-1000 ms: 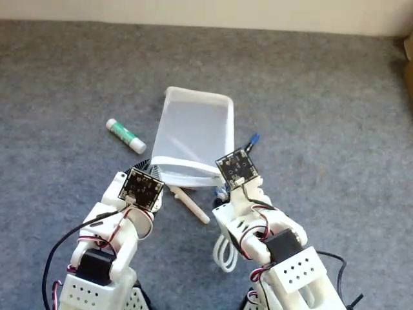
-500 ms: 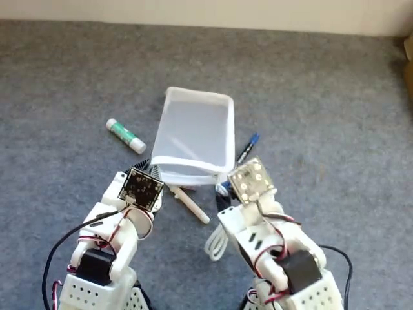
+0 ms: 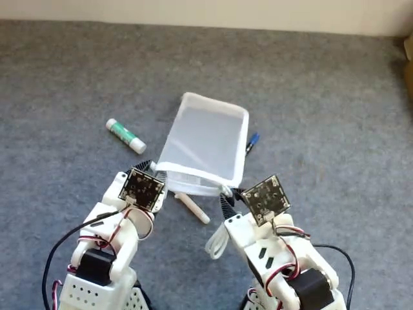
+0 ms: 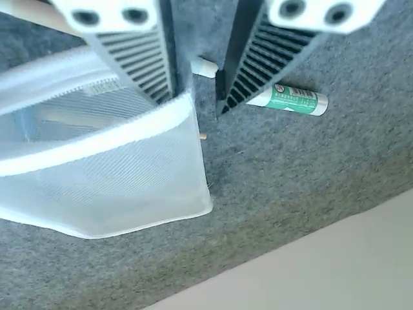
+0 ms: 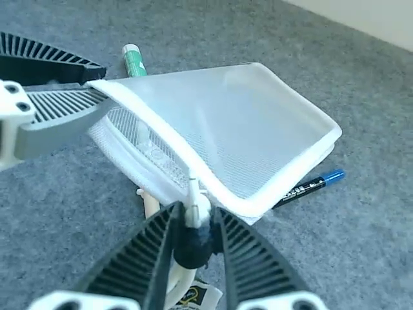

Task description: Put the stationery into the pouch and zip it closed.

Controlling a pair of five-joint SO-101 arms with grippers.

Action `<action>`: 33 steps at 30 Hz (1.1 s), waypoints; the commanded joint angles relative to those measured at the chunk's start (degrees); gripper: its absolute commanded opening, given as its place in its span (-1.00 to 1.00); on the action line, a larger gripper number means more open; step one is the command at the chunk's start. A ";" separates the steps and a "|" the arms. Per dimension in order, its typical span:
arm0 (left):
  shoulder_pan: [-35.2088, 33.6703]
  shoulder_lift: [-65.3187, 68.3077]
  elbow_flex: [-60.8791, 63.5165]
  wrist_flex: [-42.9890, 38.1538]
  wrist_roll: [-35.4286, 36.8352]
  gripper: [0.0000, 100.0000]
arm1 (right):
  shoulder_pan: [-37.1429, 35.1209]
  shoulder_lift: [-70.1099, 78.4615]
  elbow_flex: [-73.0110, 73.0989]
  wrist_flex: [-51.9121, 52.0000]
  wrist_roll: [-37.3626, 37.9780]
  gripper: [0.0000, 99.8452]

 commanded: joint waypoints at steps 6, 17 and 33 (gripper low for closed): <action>0.48 -0.48 -1.98 0.00 -0.09 -0.77 | 0.48 -0.75 -4.18 0.22 0.62 -0.99; -0.92 -0.40 2.68 -6.77 -0.18 -0.77 | 0.13 -0.66 -9.27 0.31 0.44 -0.99; -1.10 -0.40 -0.13 -4.66 -0.35 -0.99 | 0.13 -0.66 -9.27 1.71 0.44 -0.97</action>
